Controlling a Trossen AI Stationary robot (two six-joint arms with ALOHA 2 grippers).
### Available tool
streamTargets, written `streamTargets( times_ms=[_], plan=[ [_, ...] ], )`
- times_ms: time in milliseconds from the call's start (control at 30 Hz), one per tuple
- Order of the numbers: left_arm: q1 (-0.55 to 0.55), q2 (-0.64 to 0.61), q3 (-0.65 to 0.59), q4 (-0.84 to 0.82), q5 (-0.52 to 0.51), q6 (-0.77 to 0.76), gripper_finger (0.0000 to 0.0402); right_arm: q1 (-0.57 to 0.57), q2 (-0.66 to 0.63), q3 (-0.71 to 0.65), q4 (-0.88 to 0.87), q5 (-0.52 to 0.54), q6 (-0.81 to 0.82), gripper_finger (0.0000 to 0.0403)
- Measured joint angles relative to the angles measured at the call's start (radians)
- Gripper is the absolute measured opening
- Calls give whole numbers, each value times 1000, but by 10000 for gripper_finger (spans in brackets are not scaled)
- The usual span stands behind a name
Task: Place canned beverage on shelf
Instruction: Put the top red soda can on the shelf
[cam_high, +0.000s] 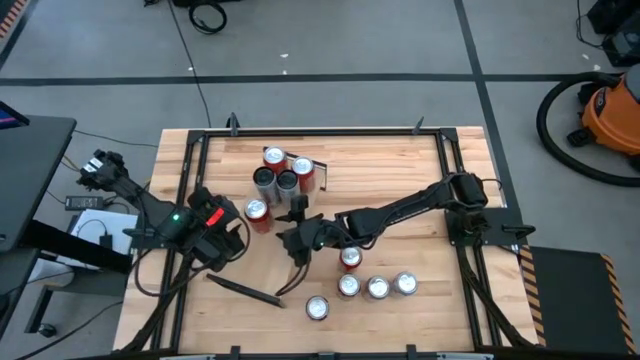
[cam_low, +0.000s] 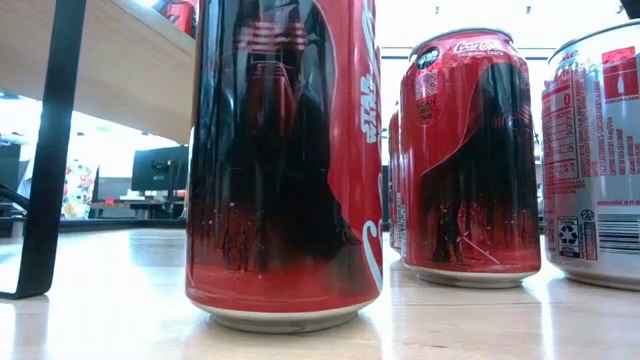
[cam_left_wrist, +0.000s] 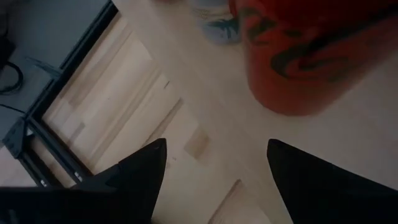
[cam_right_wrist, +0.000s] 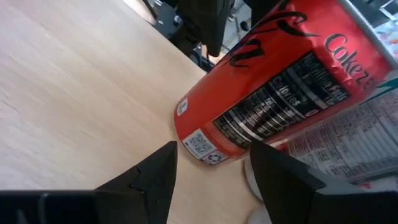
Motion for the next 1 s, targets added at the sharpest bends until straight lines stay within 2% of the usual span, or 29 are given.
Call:
streamTargets(
  times_ms=[333,600,1000],
  plan=[
    [5,-1,0,10,-110,40,290,-17,16,2,31,-18,27,213],
    [5,-1,1,17,-144,45,290,-15,52,0,56,-10,-28,213],
    [5,-1,1,7,-181,69,290,-4,52,0,87,-66,-32,213]
  ],
)
